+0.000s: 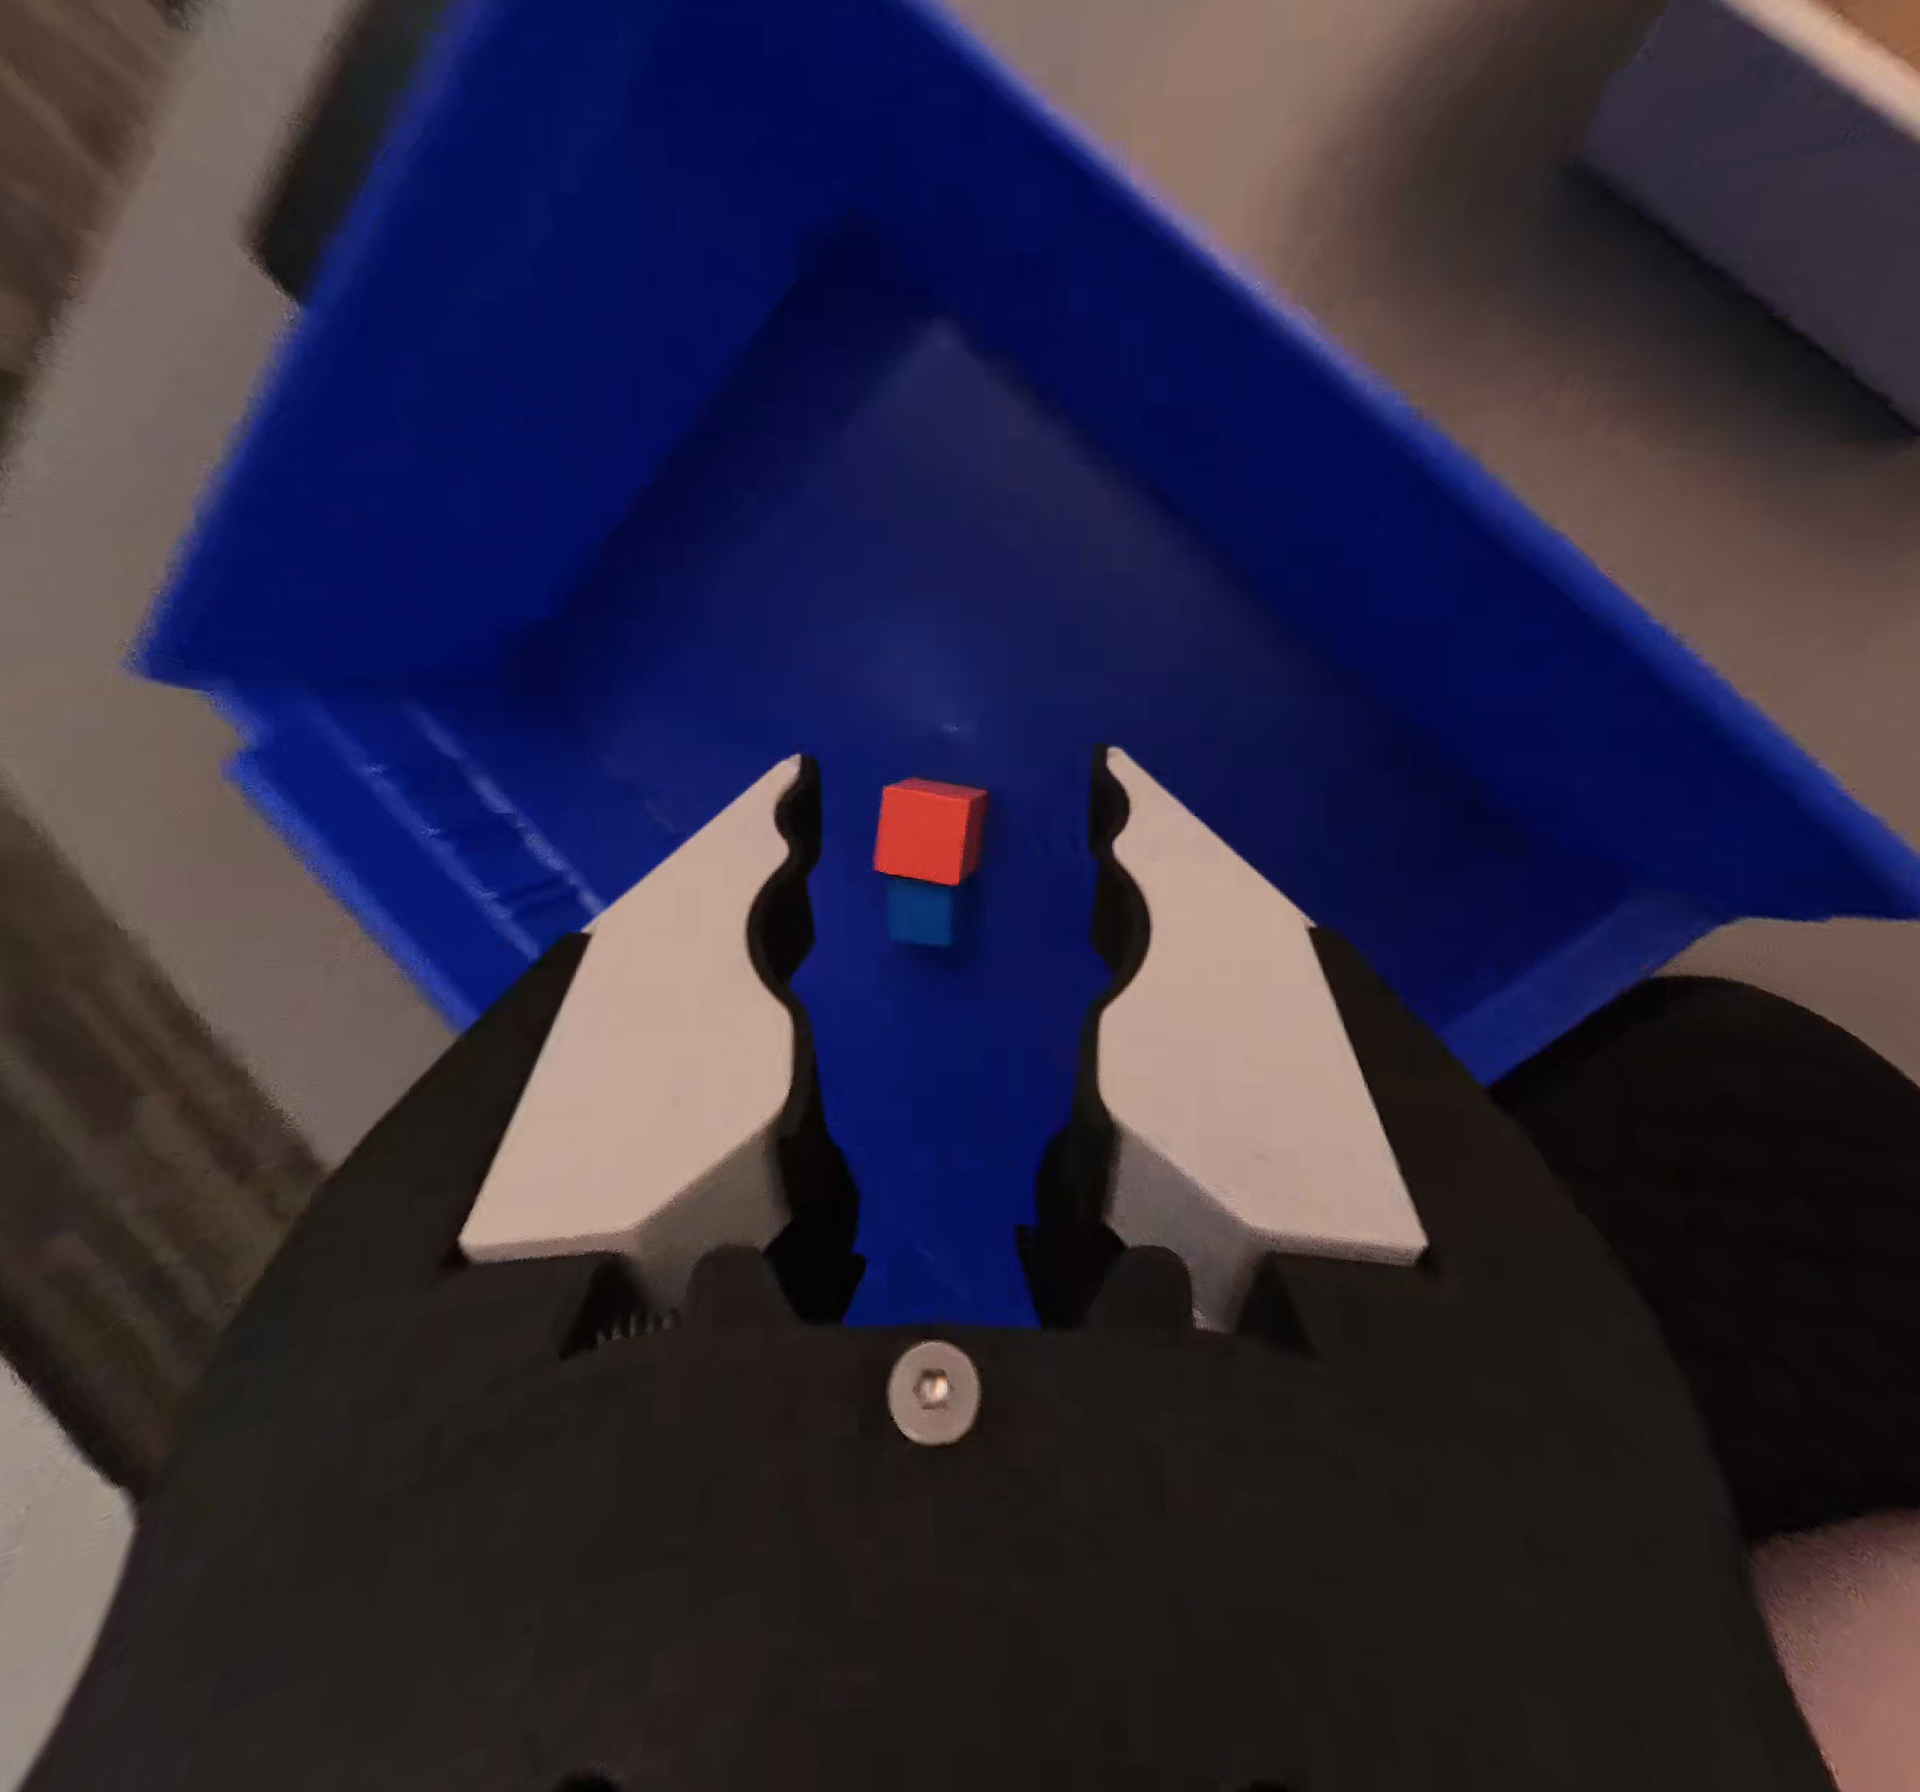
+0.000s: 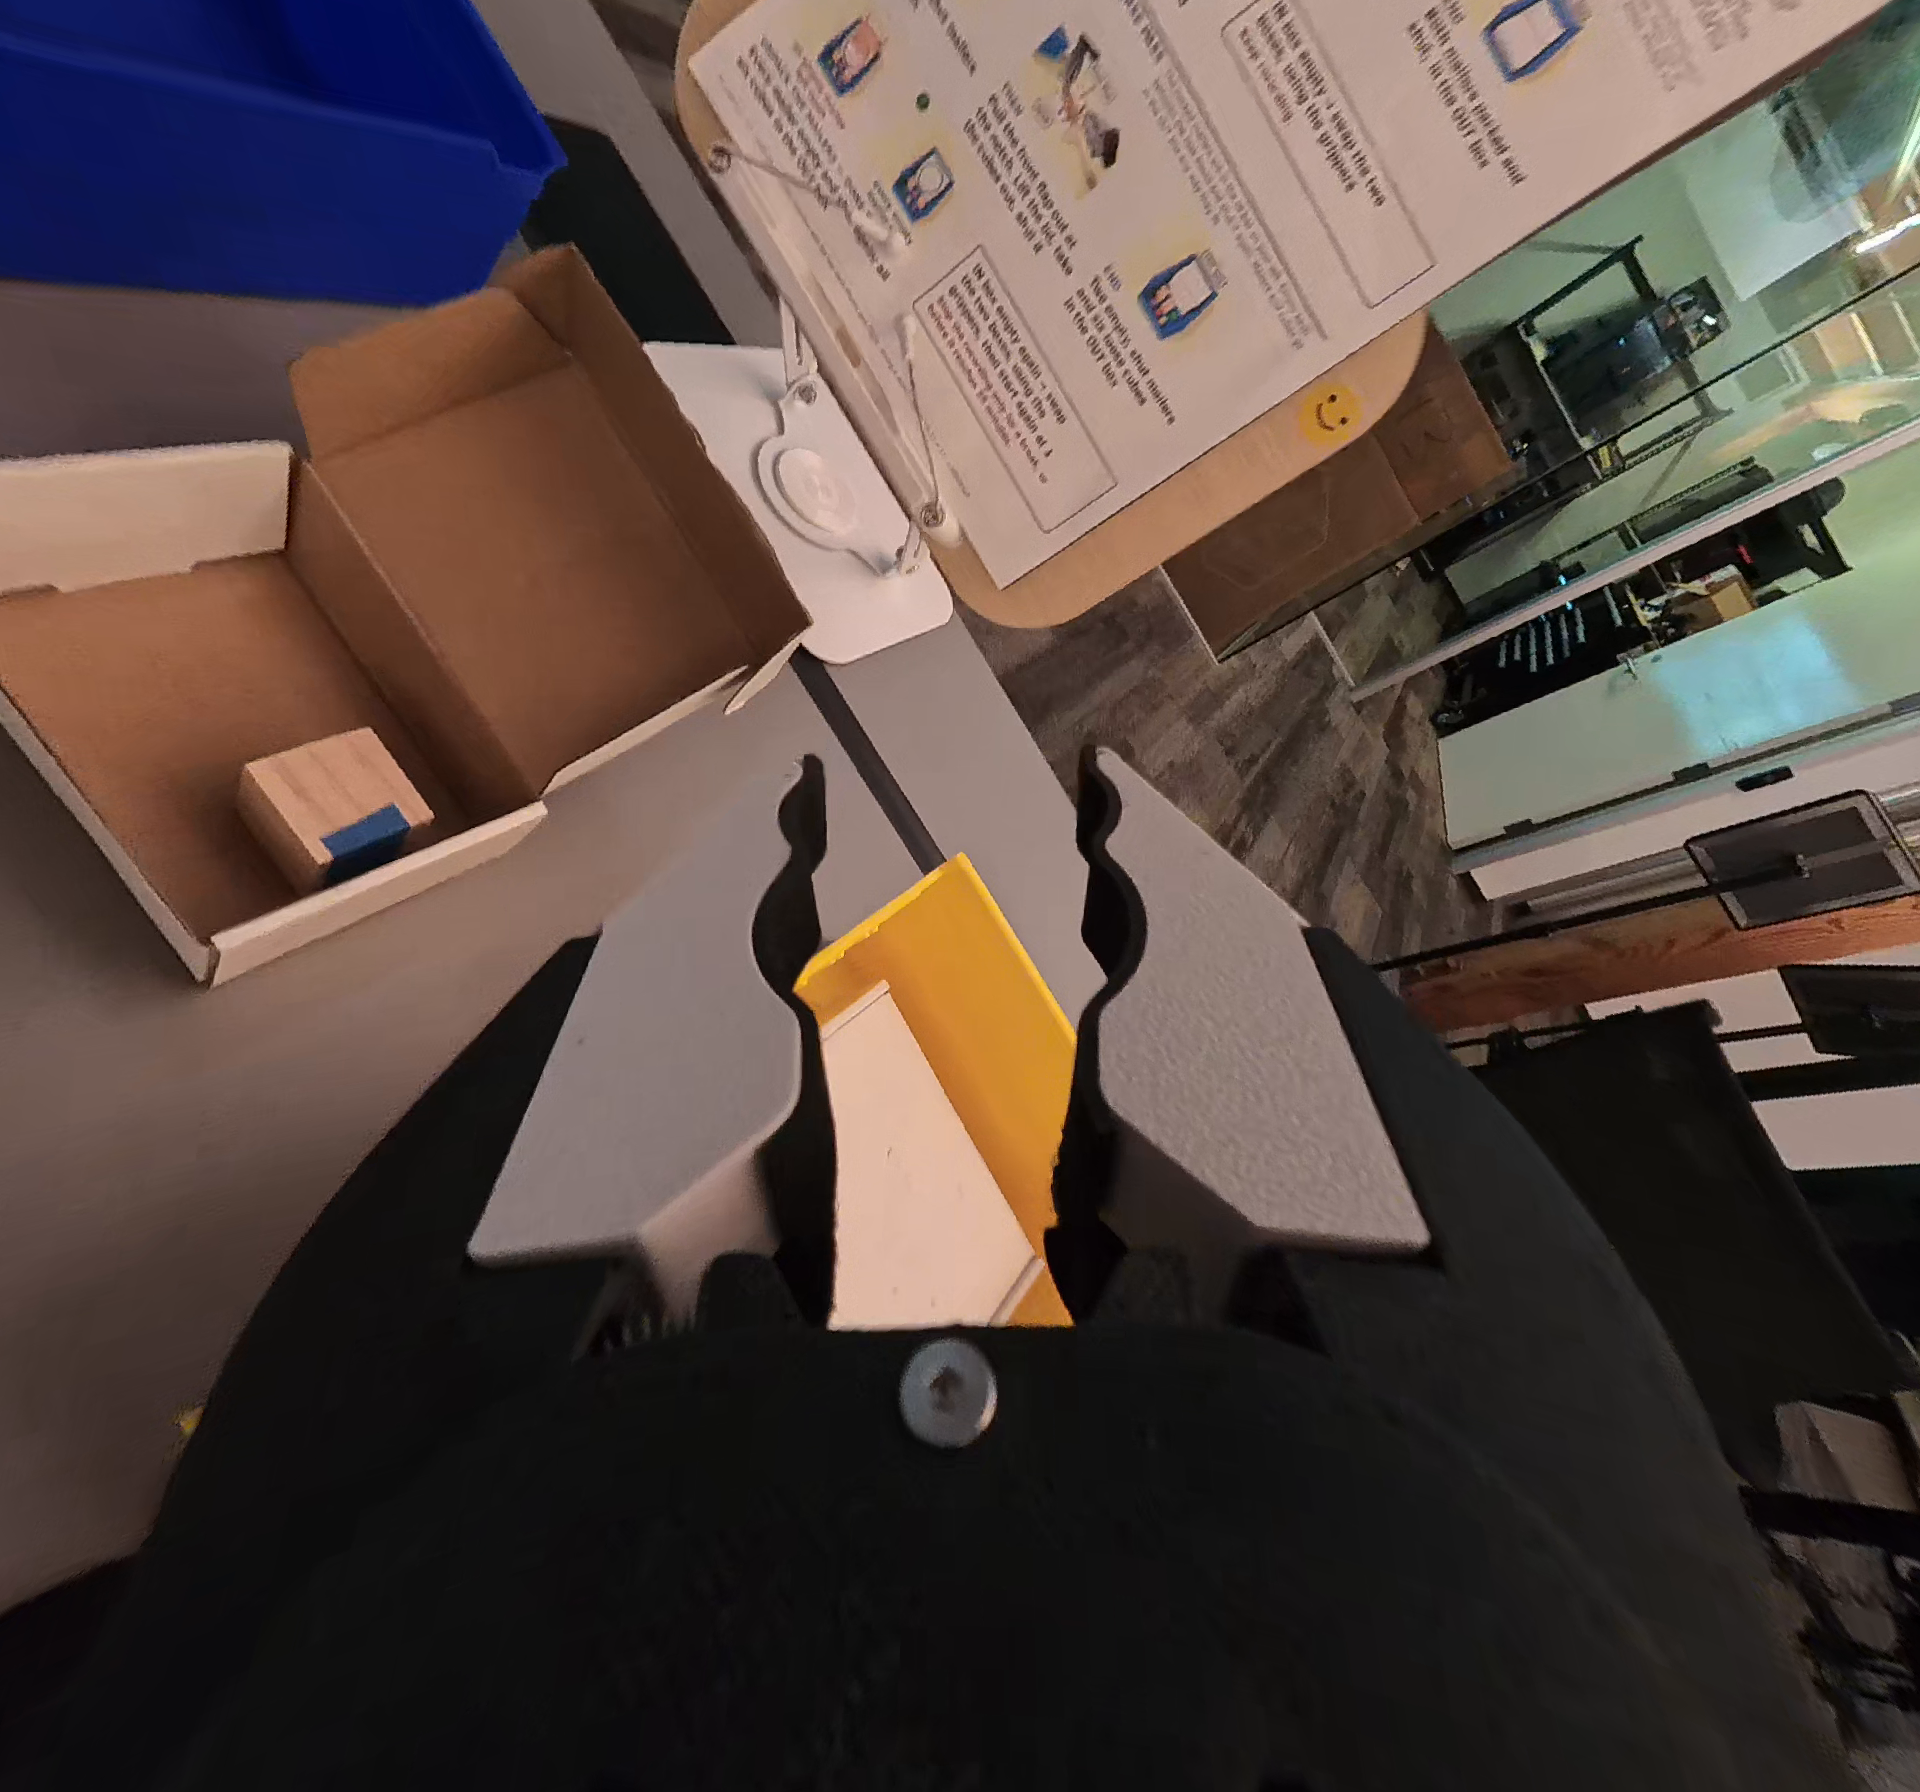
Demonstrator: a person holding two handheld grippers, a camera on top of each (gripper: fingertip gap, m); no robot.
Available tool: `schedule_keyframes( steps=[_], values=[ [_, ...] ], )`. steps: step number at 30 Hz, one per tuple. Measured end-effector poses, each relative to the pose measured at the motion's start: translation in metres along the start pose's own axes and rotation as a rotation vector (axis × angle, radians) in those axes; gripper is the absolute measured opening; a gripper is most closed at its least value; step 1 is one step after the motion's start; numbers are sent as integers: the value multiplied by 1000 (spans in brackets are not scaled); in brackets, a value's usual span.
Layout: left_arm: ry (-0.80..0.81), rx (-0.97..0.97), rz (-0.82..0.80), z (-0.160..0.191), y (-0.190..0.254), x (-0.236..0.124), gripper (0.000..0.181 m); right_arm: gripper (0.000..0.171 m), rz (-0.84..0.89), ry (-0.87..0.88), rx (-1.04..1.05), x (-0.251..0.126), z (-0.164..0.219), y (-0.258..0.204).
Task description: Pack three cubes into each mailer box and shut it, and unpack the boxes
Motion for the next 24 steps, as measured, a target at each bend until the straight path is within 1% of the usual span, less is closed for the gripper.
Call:
schedule_keyframes(
  steps=[1,3,5,11,13,15,16,17,19,21,23,24],
  values=[
    [-28,-22,21,6,-3,12,56,48,-7,-15,-16,2,2,-3],
    [-90,-55,14,19,-13,30,58,48,-23,-36,-47,5,5,-10],
    [-106,-64,36,24,-15,41,58,48,-33,-38,-61,7,3,-14],
    [-243,-112,53,56,-21,61,55,48,-55,-20,-62,8,-2,-19],
    [-230,-120,90,56,-17,66,42,48,-54,-27,-64,9,0,-19],
    [-235,-129,111,57,-15,69,35,48,-55,-34,-59,10,2,-19],
    [-240,-129,106,58,-16,70,29,48,-57,-37,-58,11,4,-19],
    [-244,-135,105,58,-17,70,28,48,-58,-41,-58,11,5,-19],
    [-245,-150,93,56,-19,65,27,48,-54,-53,-60,12,8,-18],
    [-221,-161,25,48,-26,48,27,48,-46,-58,-60,12,9,-16],
    [-152,-147,-80,27,-29,13,27,48,-42,-52,-57,11,8,-14],
    [-60,-115,-110,4,-21,-9,27,48,-39,-48,-56,10,8,-14]
  ],
)
Point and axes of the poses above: each gripper's, where its closed fingertips meet, x out along the fingers, z out of its underside, y = z × x across the jaws, the point moved 1 cm from there along -x, back along the fingers, and after that the axes turned 8 degrees about z, right-handed, at the moved point
